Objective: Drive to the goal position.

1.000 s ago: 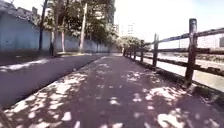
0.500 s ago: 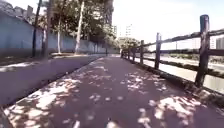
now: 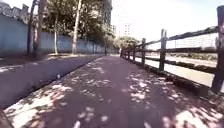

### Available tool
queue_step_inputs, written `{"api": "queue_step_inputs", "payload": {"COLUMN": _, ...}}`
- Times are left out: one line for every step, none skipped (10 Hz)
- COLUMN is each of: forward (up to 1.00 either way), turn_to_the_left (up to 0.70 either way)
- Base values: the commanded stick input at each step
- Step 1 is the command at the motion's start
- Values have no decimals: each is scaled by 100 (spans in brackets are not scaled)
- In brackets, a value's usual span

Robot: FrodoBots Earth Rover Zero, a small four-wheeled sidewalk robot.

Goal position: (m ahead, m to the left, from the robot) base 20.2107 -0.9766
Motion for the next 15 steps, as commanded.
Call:
{"api": "queue_step_inputs", "payload": {"forward": 85, "turn_to_the_left": 0}}
{"api": "queue_step_inputs", "payload": {"forward": 85, "turn_to_the_left": -1}}
{"api": "queue_step_inputs", "payload": {"forward": 85, "turn_to_the_left": -32}}
{"api": "queue_step_inputs", "payload": {"forward": 85, "turn_to_the_left": -34}}
{"api": "queue_step_inputs", "payload": {"forward": 85, "turn_to_the_left": -34}}
{"api": "queue_step_inputs", "payload": {"forward": 85, "turn_to_the_left": 0}}
{"api": "queue_step_inputs", "payload": {"forward": 85, "turn_to_the_left": 0}}
{"api": "queue_step_inputs", "payload": {"forward": 85, "turn_to_the_left": 0}}
{"api": "queue_step_inputs", "payload": {"forward": 85, "turn_to_the_left": 0}}
{"api": "queue_step_inputs", "payload": {"forward": 85, "turn_to_the_left": 0}}
{"api": "queue_step_inputs", "payload": {"forward": 85, "turn_to_the_left": 0}}
{"api": "queue_step_inputs", "payload": {"forward": 85, "turn_to_the_left": 0}}
{"api": "queue_step_inputs", "payload": {"forward": 85, "turn_to_the_left": 0}}
{"api": "queue_step_inputs", "payload": {"forward": 85, "turn_to_the_left": 0}}
{"api": "queue_step_inputs", "payload": {"forward": 85, "turn_to_the_left": 0}}
